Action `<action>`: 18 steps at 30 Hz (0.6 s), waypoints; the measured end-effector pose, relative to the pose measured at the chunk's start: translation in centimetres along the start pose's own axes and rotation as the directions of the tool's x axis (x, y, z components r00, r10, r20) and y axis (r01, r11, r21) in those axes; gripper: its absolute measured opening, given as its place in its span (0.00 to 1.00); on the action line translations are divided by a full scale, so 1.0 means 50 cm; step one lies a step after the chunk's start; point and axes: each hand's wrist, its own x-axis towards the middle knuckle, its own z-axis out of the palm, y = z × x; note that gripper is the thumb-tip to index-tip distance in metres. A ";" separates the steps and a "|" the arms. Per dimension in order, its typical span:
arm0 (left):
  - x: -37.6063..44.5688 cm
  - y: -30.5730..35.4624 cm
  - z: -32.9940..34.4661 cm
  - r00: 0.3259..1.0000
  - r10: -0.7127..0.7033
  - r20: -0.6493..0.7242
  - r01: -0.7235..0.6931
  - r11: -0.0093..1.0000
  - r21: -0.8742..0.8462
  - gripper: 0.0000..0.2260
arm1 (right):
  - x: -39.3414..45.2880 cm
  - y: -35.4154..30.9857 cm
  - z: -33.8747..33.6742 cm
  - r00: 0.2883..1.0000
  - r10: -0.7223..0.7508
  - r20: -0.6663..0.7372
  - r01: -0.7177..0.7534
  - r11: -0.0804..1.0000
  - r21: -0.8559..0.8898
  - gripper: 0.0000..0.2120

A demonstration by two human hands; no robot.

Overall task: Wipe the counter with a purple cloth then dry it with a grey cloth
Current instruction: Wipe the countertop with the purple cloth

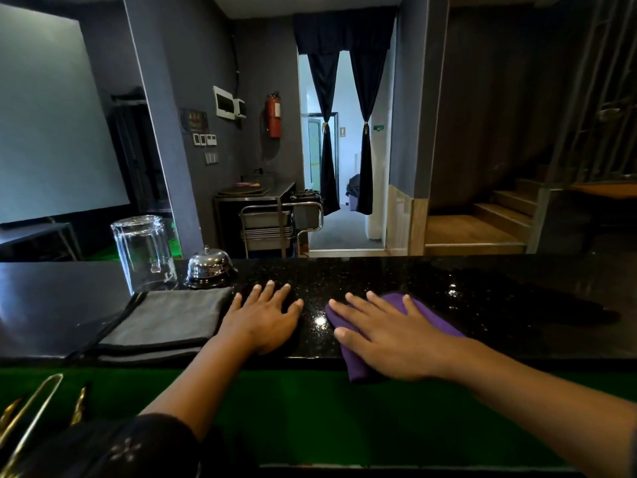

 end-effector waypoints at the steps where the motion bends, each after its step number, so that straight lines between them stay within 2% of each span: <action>1: -0.001 -0.001 -0.001 1.000 -0.005 0.008 0.005 1.000 0.001 0.27 | -0.001 0.003 -0.003 1.000 -0.004 0.013 0.004 1.000 0.000 0.27; 8: 0.005 0.004 0.002 1.000 -0.005 -0.001 0.005 1.000 0.006 0.27 | 0.159 -0.014 -0.023 0.982 0.189 -0.004 -0.189 0.982 0.021 0.29; 13: 0.001 0.003 0.003 1.000 -0.002 -0.007 0.002 1.000 0.024 0.25 | 0.231 -0.052 -0.025 0.990 0.139 -0.016 -0.139 0.989 0.041 0.30; 16: -0.002 0.000 -0.002 1.000 -0.008 -0.009 0.008 1.000 0.019 0.26 | 0.226 -0.004 -0.037 0.991 0.131 -0.018 -0.130 0.990 0.057 0.30; 18: -0.004 0.000 -0.002 1.000 -0.007 -0.004 0.007 1.000 0.012 0.26 | 0.215 0.057 -0.044 0.984 0.175 -0.042 -0.172 0.983 0.068 0.30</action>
